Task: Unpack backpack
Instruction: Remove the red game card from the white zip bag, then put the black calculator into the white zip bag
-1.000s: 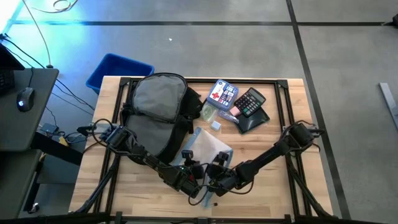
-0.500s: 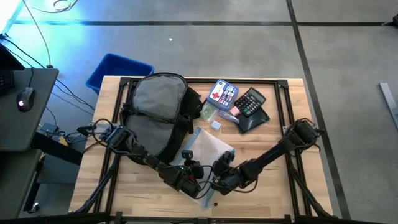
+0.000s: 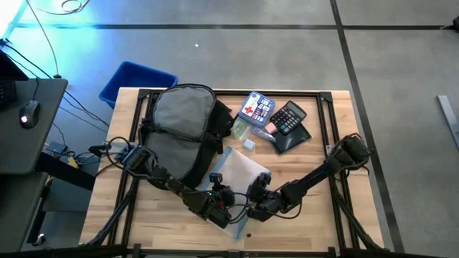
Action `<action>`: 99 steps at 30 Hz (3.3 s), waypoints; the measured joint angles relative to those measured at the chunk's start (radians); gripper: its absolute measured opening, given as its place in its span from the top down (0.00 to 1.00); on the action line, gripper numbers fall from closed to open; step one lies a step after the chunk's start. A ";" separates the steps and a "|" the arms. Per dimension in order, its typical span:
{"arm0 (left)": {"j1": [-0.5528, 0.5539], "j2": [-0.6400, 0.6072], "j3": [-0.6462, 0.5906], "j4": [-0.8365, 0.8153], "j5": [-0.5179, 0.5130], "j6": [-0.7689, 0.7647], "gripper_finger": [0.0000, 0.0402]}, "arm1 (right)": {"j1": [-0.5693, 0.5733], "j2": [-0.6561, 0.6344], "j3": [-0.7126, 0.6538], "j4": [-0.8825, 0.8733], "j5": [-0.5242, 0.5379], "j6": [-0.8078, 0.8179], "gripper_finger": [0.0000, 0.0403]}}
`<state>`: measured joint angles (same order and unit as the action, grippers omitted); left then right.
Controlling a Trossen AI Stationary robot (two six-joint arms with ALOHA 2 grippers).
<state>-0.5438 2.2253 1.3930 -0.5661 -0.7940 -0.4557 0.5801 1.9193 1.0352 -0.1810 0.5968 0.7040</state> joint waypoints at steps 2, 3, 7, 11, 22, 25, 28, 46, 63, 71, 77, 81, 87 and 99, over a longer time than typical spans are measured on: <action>0.000 0.000 0.000 -0.005 0.000 -0.007 1.00 | 0.015 -0.014 0.000 0.005 0.028 -0.006 0.10; 0.000 0.000 0.000 -0.007 0.000 -0.007 1.00 | 0.024 -0.018 0.000 0.009 0.040 -0.005 0.10; -0.001 0.000 0.000 -0.009 0.000 -0.007 1.00 | 0.045 -0.004 0.001 0.033 0.053 -0.002 0.10; -0.001 0.000 0.000 -0.011 0.000 -0.015 1.00 | 0.033 0.039 0.001 0.035 0.018 0.010 0.10; -0.001 0.000 0.000 -0.014 0.000 -0.016 1.00 | -0.010 0.098 0.009 0.061 -0.084 0.015 0.15; -0.001 0.000 0.000 -0.021 0.000 -0.031 1.00 | -0.009 0.094 0.009 0.058 -0.096 -0.001 0.28; -0.001 0.000 0.000 -0.037 0.000 -0.058 1.00 | -0.005 0.064 0.008 0.013 -0.118 -0.009 0.30; -0.042 -0.063 -0.005 -0.220 -0.036 -0.155 1.00 | 0.249 -0.187 0.004 -0.180 -0.053 0.147 0.30; -0.220 -0.264 -0.016 -0.353 -0.313 -0.350 1.00 | -0.630 -0.174 0.004 -0.004 -0.073 -0.170 0.30; -0.211 -0.262 -0.035 -0.331 -0.308 -0.340 1.00 | -0.806 -0.114 0.006 0.184 -0.250 -0.162 0.05; -0.208 -0.262 -0.038 -0.324 -0.308 -0.341 1.00 | -0.779 -0.173 0.005 0.116 -0.205 -0.323 0.19; -0.208 -0.262 -0.038 -0.324 -0.306 -0.344 1.00 | -0.745 -0.294 0.005 -0.080 -0.069 -0.371 0.25; -0.207 -0.262 -0.038 -0.318 -0.252 -0.346 1.00 | -0.815 -0.495 0.005 -0.424 -0.020 -0.290 0.26; -0.201 -0.263 -0.038 -0.306 -0.233 -0.309 1.00 | -1.225 -0.552 -0.051 -0.747 -0.157 -0.085 0.26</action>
<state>-0.7452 1.9625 1.3552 -0.8719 -1.0267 -0.7651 -0.6451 1.3670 0.9846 -0.9283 0.4394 0.6189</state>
